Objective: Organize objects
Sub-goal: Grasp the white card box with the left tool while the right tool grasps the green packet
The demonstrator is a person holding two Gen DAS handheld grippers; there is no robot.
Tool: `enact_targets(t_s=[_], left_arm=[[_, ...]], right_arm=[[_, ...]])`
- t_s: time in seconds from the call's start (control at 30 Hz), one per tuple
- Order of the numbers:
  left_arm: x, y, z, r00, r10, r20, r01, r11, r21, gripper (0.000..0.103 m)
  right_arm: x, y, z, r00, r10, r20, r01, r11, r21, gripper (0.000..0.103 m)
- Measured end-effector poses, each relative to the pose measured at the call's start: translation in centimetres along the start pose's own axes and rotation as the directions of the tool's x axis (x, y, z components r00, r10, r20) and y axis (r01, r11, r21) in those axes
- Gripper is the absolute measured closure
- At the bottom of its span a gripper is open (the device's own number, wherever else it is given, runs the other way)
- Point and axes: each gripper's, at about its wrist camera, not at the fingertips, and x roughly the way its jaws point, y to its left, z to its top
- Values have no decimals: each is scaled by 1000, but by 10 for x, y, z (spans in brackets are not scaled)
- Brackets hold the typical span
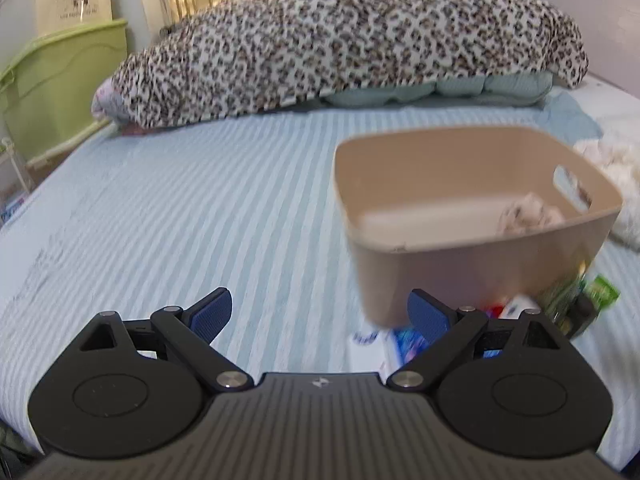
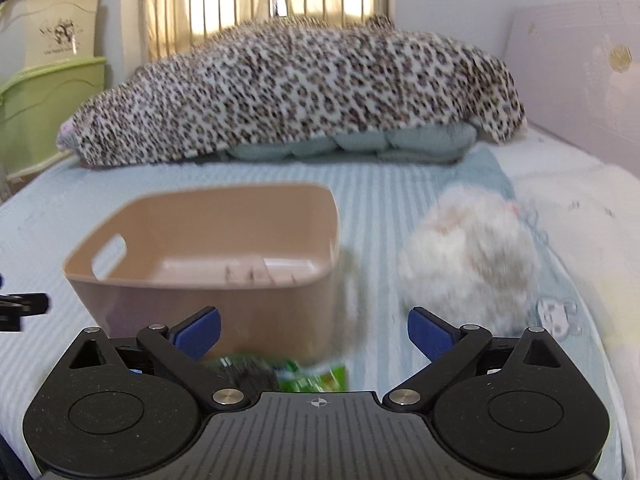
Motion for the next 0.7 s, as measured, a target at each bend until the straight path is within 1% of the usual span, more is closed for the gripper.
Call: enact_targets(t_s=[0.27,0.47,0.63,0.7], left_arm=[[33,6,-32,996,1,-89,2,1000,31,8],[51,9,-45,991,-12,-133,14,1000,18,8],[59,5,-48,989,-47,-139,50,998,22,8],[62,1,-48,989,-45,-139,49,998,27,8]], right_arm=[[33,-17,-29,993,-65,-103,64,998,-15,2],[55,-26,-41,986,-33,-162,35,999,13,4],[71,-15,-40,983,-18,-184,14,1000,-26,6],[78,-10,-40,983,-8,-185,2,1000,-31,8]])
